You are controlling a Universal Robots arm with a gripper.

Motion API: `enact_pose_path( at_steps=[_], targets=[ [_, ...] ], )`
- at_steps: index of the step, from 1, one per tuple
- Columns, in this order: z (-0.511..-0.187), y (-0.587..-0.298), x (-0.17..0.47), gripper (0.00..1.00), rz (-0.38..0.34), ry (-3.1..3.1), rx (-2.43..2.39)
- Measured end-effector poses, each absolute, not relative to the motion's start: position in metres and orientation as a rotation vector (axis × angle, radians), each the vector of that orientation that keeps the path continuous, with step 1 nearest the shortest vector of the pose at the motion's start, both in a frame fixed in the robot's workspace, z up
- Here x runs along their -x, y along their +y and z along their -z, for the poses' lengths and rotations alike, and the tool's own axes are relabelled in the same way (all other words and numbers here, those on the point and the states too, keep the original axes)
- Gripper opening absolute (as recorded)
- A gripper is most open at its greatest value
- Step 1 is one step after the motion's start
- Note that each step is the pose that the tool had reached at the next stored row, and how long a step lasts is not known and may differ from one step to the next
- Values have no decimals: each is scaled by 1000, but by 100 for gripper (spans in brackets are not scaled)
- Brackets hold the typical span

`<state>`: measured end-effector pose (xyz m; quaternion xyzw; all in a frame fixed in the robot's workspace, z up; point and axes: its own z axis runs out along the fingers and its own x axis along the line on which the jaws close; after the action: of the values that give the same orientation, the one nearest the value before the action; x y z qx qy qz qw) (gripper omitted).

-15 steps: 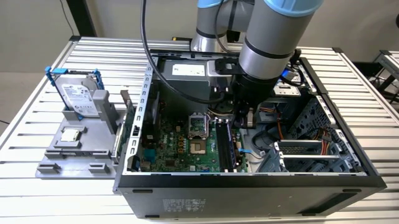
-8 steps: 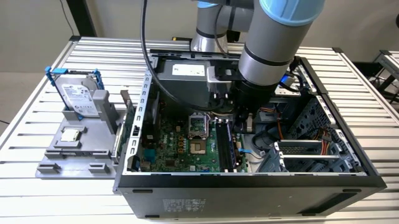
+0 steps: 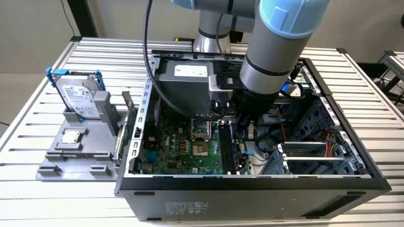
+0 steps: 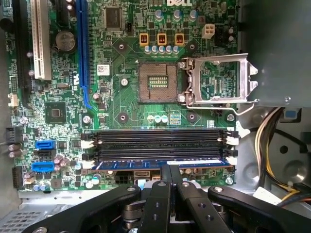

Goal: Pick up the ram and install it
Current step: 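Press down the ram until it locks into place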

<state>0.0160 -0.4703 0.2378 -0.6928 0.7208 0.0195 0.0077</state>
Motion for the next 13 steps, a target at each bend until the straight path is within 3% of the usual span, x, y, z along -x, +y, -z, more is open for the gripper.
enact_pose_path(
  at_steps=[13],
  targets=[
    [-218, -471, -16, 0, -64, 2260, 2166]
  ],
)
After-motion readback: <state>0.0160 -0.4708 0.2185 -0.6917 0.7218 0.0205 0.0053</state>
